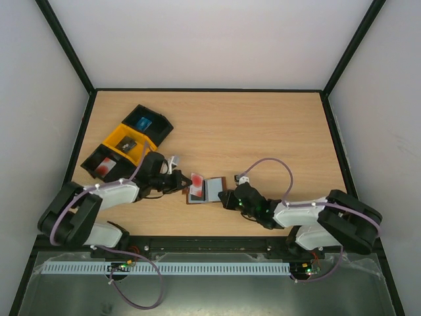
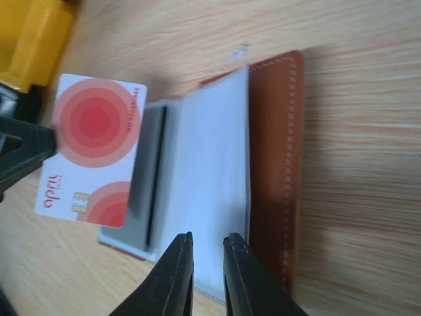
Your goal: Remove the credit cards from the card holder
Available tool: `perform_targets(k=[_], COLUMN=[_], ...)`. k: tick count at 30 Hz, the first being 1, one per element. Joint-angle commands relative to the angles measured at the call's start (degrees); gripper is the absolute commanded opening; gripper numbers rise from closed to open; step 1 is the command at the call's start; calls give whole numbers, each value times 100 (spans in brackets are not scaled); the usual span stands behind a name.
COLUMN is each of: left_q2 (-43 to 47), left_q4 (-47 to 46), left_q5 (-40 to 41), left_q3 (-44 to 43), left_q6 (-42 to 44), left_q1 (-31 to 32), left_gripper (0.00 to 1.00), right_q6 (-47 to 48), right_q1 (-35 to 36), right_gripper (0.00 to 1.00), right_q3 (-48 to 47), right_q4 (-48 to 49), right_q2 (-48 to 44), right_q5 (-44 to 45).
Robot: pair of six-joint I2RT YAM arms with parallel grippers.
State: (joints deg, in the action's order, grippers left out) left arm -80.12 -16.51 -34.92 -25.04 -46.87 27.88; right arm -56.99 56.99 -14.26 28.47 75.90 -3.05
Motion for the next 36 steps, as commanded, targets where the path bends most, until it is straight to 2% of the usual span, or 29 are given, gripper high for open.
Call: perform_targets(k=[1, 9, 12, 15, 19, 23, 28, 36], left_q2=[439, 1055, 1315, 1528, 1771, 1880, 2004, 2071], left_q4=[783, 1568, 1721, 1683, 1628, 1838, 1699, 1682], left_q5=[79, -554, -954, -1439, -1892, -2099, -2344, -2483], left_q3=[-167, -443, -483, -477, -493, -577, -539, -533], left_q6=[405, 960, 1104, 1032, 950, 1112, 1049, 1074], left_q1=[-76, -98, -99, -104, -65, -42, 69, 180], left_gripper=[3, 3, 3, 3, 3, 3, 3, 3], right_q6=[382, 1362, 1589, 1817, 1877, 1626, 1320, 1290], right_q1=[16, -124, -346, -525, -682, -832, -1039, -1092], right_gripper=[17, 30, 33, 34, 39, 51, 52, 45], right_q3=[-142, -793, -1009, -1251, -1277, -1153, -1026, -1044], right_q4=[-278, -1826, -2227, -2584, -2472, -1970, -1336, -1144], right_q2=[-548, -2008, -2493, -2546, -2538, -2427, -2090, -1777], right_q5=[-195, -358, -889, -1509, -2290, -2908, -3517, -3674])
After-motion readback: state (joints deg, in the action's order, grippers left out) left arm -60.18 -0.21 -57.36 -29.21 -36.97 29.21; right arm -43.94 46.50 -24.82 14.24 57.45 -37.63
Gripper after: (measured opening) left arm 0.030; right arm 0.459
